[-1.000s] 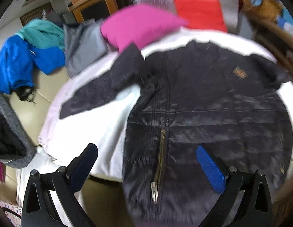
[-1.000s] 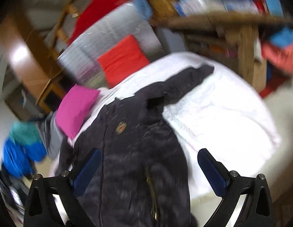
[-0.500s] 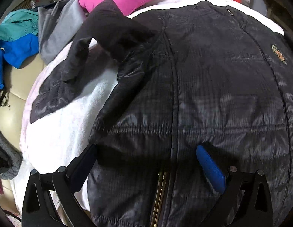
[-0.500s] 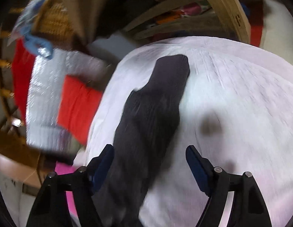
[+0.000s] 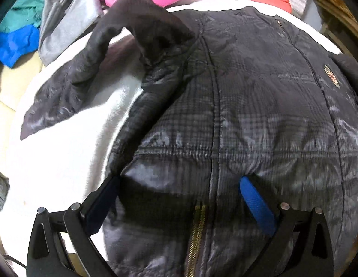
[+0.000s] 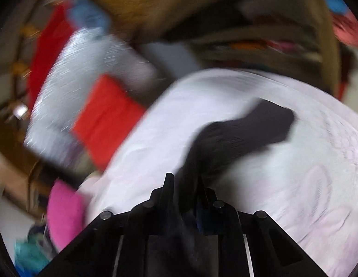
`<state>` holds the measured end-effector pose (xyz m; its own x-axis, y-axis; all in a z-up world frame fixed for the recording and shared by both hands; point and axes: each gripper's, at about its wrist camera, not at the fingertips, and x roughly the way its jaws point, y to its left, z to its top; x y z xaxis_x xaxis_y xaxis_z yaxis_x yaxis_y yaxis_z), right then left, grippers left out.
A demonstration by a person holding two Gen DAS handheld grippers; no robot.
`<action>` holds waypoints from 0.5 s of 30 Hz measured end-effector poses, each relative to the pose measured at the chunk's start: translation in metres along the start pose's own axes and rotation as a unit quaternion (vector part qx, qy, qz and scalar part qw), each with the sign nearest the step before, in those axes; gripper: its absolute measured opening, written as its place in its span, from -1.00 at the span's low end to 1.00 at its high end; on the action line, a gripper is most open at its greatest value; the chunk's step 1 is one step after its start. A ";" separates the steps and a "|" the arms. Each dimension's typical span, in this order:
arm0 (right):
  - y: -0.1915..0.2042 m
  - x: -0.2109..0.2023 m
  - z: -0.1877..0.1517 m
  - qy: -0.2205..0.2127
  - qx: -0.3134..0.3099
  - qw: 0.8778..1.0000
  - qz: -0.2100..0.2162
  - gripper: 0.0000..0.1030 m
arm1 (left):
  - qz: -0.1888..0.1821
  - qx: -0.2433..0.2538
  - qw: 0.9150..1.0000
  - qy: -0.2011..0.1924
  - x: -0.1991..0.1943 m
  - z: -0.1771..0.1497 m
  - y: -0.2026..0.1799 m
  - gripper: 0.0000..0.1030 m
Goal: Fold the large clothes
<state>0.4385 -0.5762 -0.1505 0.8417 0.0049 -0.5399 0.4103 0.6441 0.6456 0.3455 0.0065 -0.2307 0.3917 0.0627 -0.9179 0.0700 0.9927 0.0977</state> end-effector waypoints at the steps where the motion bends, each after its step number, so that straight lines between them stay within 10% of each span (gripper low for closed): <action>1: 0.021 -0.004 -0.007 0.006 -0.010 1.000 0.020 -0.65 | 0.014 0.001 1.000 -0.019 -0.014 -0.001 0.003 1.00; 10: 0.188 0.002 -0.147 0.109 -0.099 0.978 0.146 -0.56 | 0.026 -0.020 0.994 -0.106 -0.103 -0.010 0.044 1.00; 12: 0.214 0.019 -0.194 0.171 -0.107 0.965 0.169 0.08 | 0.025 -0.027 0.993 -0.111 -0.110 -0.014 0.051 1.00; 13: 0.220 0.025 -0.210 0.193 -0.100 0.960 0.178 0.73 | 0.025 -0.030 0.993 -0.112 -0.107 -0.014 0.055 1.00; 15: 0.228 0.035 -0.235 0.224 -0.094 0.953 0.183 0.83 | 0.021 -0.039 0.993 -0.112 -0.110 -0.017 0.065 1.00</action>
<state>0.4789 -0.2489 -0.1492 0.6651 0.5546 -0.5002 0.0127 0.6613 0.7501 0.2910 0.0661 -0.1298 0.5871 0.0896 -0.8045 -0.0192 0.9951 0.0967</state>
